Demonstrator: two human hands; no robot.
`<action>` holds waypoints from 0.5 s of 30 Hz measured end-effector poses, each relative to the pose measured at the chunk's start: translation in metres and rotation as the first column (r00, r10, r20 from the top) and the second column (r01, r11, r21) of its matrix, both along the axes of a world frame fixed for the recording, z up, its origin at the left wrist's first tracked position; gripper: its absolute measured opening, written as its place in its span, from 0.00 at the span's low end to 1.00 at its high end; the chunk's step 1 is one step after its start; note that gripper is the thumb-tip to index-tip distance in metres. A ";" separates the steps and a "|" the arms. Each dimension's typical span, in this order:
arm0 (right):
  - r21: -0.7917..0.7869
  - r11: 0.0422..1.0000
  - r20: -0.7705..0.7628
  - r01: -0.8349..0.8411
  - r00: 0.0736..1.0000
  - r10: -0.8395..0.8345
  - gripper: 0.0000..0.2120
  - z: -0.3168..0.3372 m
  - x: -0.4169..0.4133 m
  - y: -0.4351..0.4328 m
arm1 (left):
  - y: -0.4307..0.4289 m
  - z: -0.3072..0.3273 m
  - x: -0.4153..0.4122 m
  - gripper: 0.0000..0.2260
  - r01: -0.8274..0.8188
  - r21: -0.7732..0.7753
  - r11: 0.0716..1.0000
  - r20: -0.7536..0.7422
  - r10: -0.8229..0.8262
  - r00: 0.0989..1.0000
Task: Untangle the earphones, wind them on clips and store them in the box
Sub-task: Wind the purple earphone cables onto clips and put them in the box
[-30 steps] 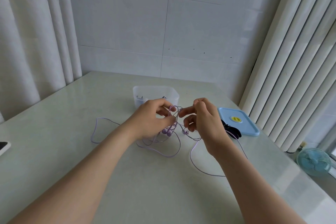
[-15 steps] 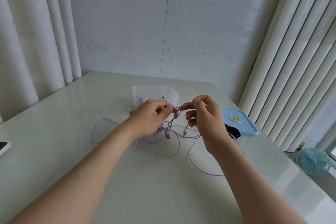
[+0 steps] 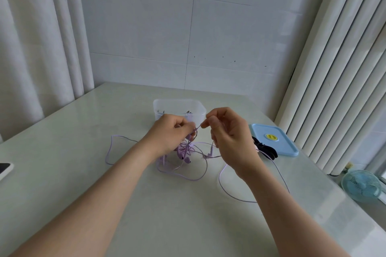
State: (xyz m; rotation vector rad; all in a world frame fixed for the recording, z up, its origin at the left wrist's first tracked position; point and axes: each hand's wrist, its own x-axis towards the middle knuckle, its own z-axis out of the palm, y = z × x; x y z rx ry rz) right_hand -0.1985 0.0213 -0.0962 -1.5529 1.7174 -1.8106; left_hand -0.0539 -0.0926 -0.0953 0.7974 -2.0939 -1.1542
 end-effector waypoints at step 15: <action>-0.212 0.963 0.206 0.168 0.971 -0.124 0.08 0.011 0.000 0.004 | -0.011 -0.010 0.004 0.14 -0.220 -0.663 0.716 0.282 0.510 0.812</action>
